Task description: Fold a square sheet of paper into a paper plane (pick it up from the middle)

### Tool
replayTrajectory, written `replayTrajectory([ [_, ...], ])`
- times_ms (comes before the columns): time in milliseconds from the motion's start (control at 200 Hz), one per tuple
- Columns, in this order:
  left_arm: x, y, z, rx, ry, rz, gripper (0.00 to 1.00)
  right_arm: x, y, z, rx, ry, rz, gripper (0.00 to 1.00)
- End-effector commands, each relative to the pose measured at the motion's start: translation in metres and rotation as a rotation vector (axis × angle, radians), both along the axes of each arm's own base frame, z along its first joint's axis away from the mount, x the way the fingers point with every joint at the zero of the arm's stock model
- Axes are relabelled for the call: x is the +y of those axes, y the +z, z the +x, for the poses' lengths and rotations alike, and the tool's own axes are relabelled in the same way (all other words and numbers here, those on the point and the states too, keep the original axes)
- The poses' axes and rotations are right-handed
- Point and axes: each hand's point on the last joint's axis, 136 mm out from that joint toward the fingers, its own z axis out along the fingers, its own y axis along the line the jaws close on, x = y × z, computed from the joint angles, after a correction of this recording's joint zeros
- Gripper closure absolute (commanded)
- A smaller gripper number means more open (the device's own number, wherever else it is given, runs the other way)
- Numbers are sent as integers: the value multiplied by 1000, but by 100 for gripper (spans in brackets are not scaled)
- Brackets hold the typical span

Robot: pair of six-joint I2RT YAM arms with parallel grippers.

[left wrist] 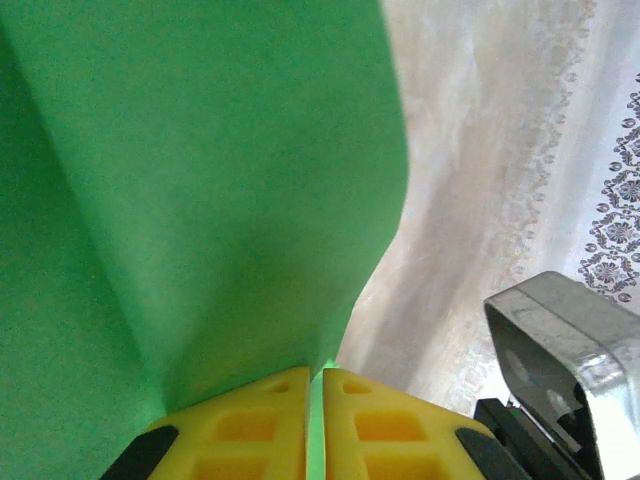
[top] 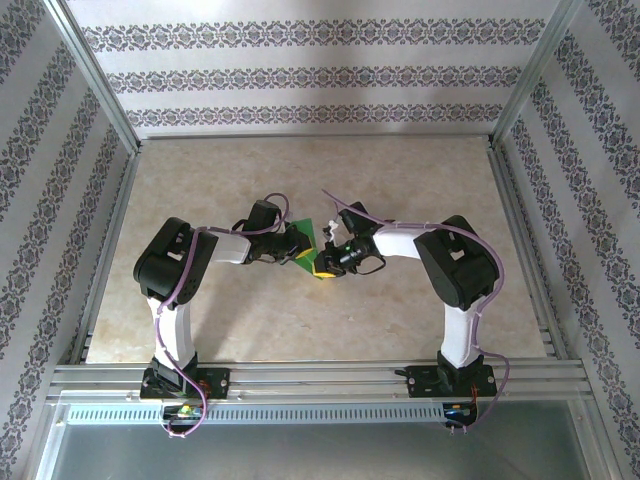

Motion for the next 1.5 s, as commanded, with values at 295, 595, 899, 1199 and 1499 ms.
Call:
replayTrajectory([
  [295, 6, -16, -8, 39, 4, 31, 88, -3, -23, -13, 72, 10, -61, 85],
  [595, 5, -14, -7, 41, 7, 28, 88, -7, 40, 16, -129, -64, 12, 84],
  [899, 4, -11, -6, 42, 18, 6, 87, -9, 36, 29, -162, -134, -34, 82],
  [1199, -1, 1, -1, 15, 7, -20, 87, 4, 15, 28, -114, -104, -66, 84],
  [1499, -6, 18, 3, -13, 2, -65, 87, 3, -5, 20, -59, -85, -97, 85],
])
